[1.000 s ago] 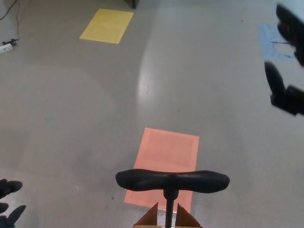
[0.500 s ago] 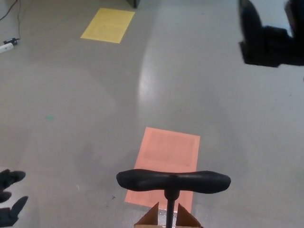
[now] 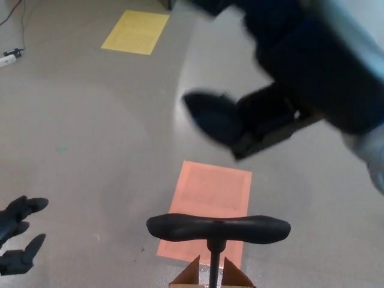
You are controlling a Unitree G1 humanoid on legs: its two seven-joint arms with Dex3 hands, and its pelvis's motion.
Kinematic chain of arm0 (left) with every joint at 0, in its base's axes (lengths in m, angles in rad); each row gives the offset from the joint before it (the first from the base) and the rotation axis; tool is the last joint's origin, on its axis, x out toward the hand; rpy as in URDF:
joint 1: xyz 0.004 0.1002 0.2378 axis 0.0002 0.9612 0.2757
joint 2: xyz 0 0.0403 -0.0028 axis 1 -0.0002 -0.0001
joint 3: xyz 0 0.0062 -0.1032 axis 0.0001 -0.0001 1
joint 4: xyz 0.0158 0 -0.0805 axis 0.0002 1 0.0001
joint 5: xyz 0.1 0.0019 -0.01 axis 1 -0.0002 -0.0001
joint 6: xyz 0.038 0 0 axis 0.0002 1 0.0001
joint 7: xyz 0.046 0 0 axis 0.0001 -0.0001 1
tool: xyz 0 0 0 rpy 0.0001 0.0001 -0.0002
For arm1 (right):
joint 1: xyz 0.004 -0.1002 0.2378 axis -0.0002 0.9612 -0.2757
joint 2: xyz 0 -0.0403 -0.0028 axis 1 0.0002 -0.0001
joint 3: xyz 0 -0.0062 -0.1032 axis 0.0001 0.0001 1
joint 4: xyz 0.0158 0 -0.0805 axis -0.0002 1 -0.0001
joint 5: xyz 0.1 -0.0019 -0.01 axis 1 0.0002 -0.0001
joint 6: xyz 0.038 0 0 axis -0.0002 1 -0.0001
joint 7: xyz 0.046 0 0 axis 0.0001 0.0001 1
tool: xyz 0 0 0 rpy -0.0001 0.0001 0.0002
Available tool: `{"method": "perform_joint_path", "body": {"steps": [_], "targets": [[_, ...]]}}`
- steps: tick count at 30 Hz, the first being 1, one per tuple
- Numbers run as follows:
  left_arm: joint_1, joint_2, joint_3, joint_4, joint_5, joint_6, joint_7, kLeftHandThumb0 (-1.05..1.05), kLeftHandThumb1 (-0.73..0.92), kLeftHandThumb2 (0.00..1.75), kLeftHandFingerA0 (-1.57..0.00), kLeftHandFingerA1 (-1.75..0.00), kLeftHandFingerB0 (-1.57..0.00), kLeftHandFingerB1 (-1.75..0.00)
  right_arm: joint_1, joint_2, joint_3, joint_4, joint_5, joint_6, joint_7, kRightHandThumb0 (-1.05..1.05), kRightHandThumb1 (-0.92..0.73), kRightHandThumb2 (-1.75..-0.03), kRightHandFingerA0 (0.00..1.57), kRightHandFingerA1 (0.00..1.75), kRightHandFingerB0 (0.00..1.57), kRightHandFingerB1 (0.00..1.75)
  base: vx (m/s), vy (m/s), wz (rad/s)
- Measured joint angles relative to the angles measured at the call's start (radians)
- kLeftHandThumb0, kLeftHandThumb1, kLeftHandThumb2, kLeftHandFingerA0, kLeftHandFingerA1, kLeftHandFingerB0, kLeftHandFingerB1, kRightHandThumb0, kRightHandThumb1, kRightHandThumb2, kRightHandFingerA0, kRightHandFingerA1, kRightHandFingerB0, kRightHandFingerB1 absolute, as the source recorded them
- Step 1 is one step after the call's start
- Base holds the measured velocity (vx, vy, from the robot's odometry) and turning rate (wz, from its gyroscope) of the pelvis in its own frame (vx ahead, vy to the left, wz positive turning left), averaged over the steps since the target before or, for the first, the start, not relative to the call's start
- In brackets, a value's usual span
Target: An air pump is kept on top of a storage box on the floor and the robot uses its right hand to press down on the handle of the pump to compress it
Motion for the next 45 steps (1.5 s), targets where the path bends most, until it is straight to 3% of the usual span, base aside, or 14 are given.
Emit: {"method": "perform_joint_path", "body": {"steps": [1,2,3,6,7,10,11,20,21,22,24,25,35,45], "targets": [[-0.007,0.000,0.000,0.022,0.001,0.000,-0.003,-0.60,0.70,0.83,-0.19,-0.42,-0.13,-0.37,0.000,-0.006,0.017,-0.009,-0.001,0.011,0.011,-0.85,-0.81,-1.14,0.00,0.14,0.00,0.15,0.00,0.000,0.00],[-0.013,0.001,0.000,0.045,0.001,0.000,-0.004,-0.60,0.70,0.83,-0.19,-0.42,-0.13,-0.37,0.000,-0.010,0.031,-0.016,-0.002,0.020,0.022,-0.85,-0.81,-1.14,0.00,0.14,0.00,0.15,0.00,0.000,0.00],[-0.022,0.001,-0.001,0.072,0.002,0.000,-0.006,-0.54,0.81,0.65,-0.23,-0.34,-0.16,-0.28,0.000,-0.015,0.048,-0.022,-0.002,0.032,0.034,-0.83,-0.80,-1.13,0.00,0.18,0.00,0.18,0.00,0.000,0.00],[-0.045,0.001,0.001,0.157,0.002,0.000,-0.012,-0.60,0.83,0.64,-0.26,-0.35,-0.15,-0.28,0.003,-0.036,0.110,-0.034,-0.011,0.072,0.075,-0.82,-0.81,-1.15,0.00,0.19,0.00,0.19,0.00,0.000,0.00],[-0.050,0.002,0.001,0.182,0.002,-0.003,-0.014,-0.34,0.56,1.09,0.00,-0.48,0.00,-0.47,0.008,-0.044,0.133,-0.031,-0.017,0.085,0.089,-0.85,-0.83,-1.16,0.00,0.17,0.00,0.16,0.00,0.000,0.00],[-0.061,0.009,-0.011,0.245,0.008,-0.015,-0.018,-0.33,0.60,1.12,-0.01,-0.48,-0.01,-0.47,0.029,-0.067,0.189,-0.003,-0.032,0.128,0.131,-0.84,-0.82,-1.15,0.00,0.17,0.00,0.16,0.00,0.000,0.00],[-0.065,0.011,-0.017,0.258,0.011,-0.018,-0.019,-0.59,0.86,0.65,-0.26,-0.36,-0.18,-0.30,0.033,-0.074,0.201,0.008,-0.037,0.141,0.143,-0.83,-0.81,-1.13,0.00,0.19,0.00,0.17,0.00,0.000,0.00],[-0.085,0.029,-0.030,0.320,0.015,-0.066,-0.025,-0.55,0.83,0.65,-0.23,-0.33,-0.18,-0.29,0.100,-0.087,0.260,0.171,-0.098,0.216,0.214,-0.81,-0.78,-1.11,0.00,0.22,0.03,0.23,0.00,0.000,0.00],[-0.088,0.029,-0.032,0.324,0.015,-0.069,-0.025,-0.29,0.58,1.09,-0.07,-0.50,-0.06,-0.49,0.117,-0.086,0.265,0.205,-0.108,0.215,0.216,-0.80,-0.77,-1.10,0.00,0.23,0.03,0.22,0.00,0.000,0.00],[-0.090,0.029,-0.033,0.327,0.015,-0.069,-0.025,-0.29,0.58,1.09,-0.07,-0.50,-0.06,-0.49,0.128,-0.084,0.268,0.227,-0.114,0.214,0.216,-0.80,-0.77,-1.10,0.00,0.22,0.01,0.21,0.00,0.000,0.00],[-0.091,0.029,-0.034,0.331,0.016,-0.071,-0.025,-0.29,0.57,1.08,-0.08,-0.50,-0.07,-0.49,0.152,-0.081,0.273,0.267,-0.126,0.212,0.216,-0.80,-0.77,-1.10,0.00,0.21,0.00,0.21,0.00,0.000,0.00],[-0.091,0.029,-0.034,0.334,0.016,-0.072,-0.025,-0.53,0.82,0.65,-0.26,-0.34,-0.20,-0.29,0.168,-0.077,0.277,0.298,-0.137,0.209,0.216,-0.80,-0.77,-1.09,0.00,0.21,0.00,0.20,0.00,0.000,0.00],[-0.090,0.029,-0.039,0.340,0.022,-0.079,-0.024,-0.55,0.83,0.65,-0.27,-0.34,-0.20,-0.29,0.296,-0.038,0.269,0.423,-0.180,0.154,0.207,-0.83,-0.78,-1.09,0.02,0.22,0.02,0.20,0.00,0.000,0.00],[-0.092,0.029,-0.038,0.342,0.022,-0.079,-0.024,-0.54,0.83,0.65,-0.26,-0.34,-0.20,-0.29,0.466,-0.012,0.258,0.395,-0.181,0.077,0.201,-0.87,-0.80,-1.11,0.02,0.18,0.02,0.17,0.00,0.000,0.00]]}}
